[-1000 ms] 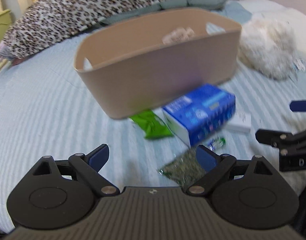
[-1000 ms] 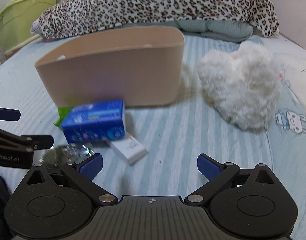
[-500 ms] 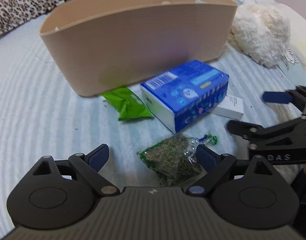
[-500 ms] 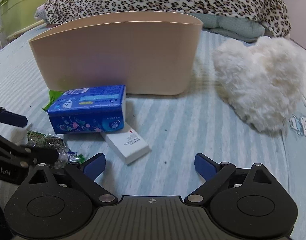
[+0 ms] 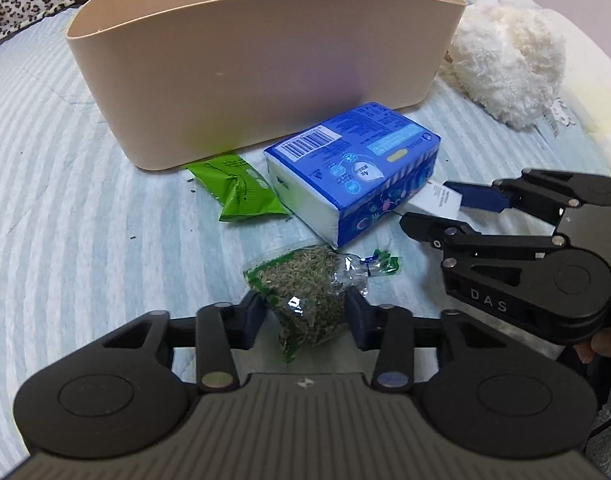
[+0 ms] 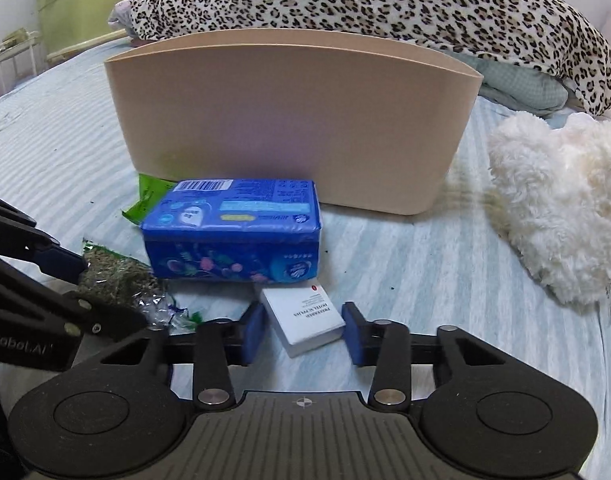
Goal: Organize objects
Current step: 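Grasp the white medicine box with the right tool while the left tool grasps the herb bag, then carry the herb bag and medicine box over the basket and release both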
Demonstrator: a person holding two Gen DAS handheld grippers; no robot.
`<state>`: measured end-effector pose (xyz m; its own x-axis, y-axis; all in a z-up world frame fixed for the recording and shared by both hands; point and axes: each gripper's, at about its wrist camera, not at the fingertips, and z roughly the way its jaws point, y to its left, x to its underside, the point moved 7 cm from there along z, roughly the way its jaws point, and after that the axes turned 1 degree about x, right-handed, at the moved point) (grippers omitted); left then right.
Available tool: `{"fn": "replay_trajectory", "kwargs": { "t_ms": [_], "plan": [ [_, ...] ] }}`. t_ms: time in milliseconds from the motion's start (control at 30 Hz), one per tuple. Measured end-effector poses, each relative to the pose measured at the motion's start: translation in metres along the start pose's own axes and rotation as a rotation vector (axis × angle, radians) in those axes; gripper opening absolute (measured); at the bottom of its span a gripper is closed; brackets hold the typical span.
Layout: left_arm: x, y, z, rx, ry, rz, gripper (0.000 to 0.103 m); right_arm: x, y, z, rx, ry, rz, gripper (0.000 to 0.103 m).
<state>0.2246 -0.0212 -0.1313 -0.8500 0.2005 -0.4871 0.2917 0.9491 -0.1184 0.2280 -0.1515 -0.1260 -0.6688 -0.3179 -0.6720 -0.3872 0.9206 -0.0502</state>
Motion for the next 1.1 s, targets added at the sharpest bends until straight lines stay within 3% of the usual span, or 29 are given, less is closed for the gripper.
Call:
{"fn": "replay_trajectory", "kwargs": {
  "t_ms": [200, 533, 833, 1100],
  "plan": [
    [0.006, -0.002, -0.014, 0.033, -0.015, -0.049, 0.033, 0.004, 0.001, -0.013, -0.01, -0.003, 0.027, 0.028],
    [0.003, -0.001, -0.04, 0.029, -0.078, -0.016, 0.032, 0.011, -0.001, -0.042, -0.023, -0.024, 0.06, 0.028],
    [-0.004, 0.005, -0.077, 0.001, -0.166, -0.033, 0.032, -0.004, -0.012, -0.079, -0.007, -0.099, 0.086, 0.028],
    [-0.042, 0.013, -0.119, -0.049, -0.299, -0.033, 0.032, -0.042, -0.028, -0.101, 0.033, -0.196, 0.115, 0.028]
  ]
}}
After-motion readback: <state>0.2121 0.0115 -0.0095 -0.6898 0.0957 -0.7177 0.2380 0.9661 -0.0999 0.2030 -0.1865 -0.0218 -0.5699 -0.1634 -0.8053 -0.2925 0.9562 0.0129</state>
